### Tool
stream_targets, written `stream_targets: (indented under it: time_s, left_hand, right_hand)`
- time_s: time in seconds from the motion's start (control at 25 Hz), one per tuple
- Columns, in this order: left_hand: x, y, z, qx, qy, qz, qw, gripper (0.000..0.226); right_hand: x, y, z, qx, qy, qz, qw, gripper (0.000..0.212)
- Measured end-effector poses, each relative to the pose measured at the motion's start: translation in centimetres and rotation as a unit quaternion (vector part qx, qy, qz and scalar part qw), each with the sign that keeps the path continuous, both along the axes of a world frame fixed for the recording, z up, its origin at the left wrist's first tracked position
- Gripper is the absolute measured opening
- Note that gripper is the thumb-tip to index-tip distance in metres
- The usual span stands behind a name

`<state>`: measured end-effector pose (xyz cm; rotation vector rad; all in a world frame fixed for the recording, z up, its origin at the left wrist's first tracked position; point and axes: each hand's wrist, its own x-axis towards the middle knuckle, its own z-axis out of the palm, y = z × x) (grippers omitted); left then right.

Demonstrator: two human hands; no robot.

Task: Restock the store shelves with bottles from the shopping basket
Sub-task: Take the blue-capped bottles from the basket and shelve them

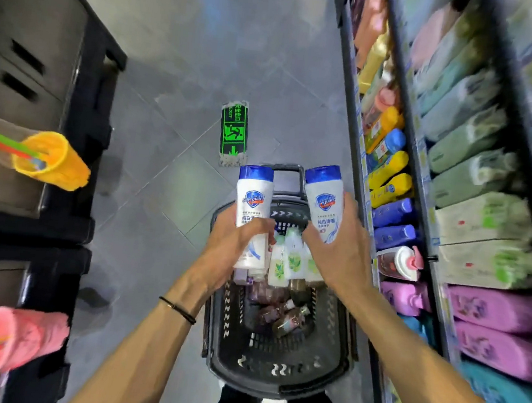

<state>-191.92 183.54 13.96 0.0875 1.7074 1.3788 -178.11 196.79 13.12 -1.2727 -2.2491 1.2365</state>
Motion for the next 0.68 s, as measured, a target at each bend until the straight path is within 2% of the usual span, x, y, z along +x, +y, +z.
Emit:
stream_targets:
  time_s: [0.08, 0.16, 0.32, 0.48, 0.68]
  left_hand:
    - [-0.1, 0.9, 3.8, 0.002, 0.035, -0.011, 0.999, 0.054]
    - [0.1, 1.6, 10.1, 0.006, 0.076, 0.001, 0.997, 0.058]
    - [0.9, 3.3, 22.2, 0.069, 0.144, 0.012, 0.987, 0.035]
    - [1.8, 4.1, 32.7, 0.150, 0.189, 0.019, 0.970, 0.035]
    - [3.4, 3.8, 43.1, 0.246, 0.233, -0.030, 0.940, 0.035]
  right_hand:
    - [-0.4, 0.3, 4.1, 0.022, 0.023, -0.017, 0.999, 0.063]
    - [-0.5, 0.9, 10.7, 0.053, 0.065, -0.032, 0.996, 0.067]
    - [-0.6, 1.8, 23.0, 0.102, 0.145, -0.061, 0.982, 0.075]
    - [0.7, 1.7, 33.4, 0.115, 0.198, -0.079, 0.970, 0.077]
    - [3.8, 0.0, 44.3, 0.202, 0.256, -0.133, 0.936, 0.060]
